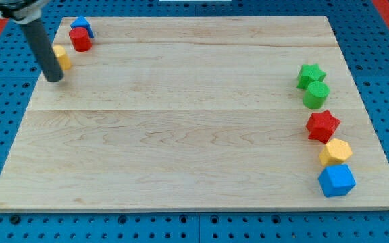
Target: Move the yellow heart to red star
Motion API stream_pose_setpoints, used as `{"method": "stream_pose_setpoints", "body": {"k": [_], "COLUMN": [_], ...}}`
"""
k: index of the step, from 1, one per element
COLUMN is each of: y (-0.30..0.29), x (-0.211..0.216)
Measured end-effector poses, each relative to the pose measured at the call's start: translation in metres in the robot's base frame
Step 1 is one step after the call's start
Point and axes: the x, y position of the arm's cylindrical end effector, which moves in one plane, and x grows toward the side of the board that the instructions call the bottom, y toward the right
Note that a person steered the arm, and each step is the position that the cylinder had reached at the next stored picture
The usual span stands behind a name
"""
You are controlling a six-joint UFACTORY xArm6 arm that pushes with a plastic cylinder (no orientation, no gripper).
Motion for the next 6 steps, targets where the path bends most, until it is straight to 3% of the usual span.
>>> {"method": "stream_pose_setpoints", "body": {"k": [1,6], "y": [-0.023,0.004], "x": [-0.013,-0.045]}}
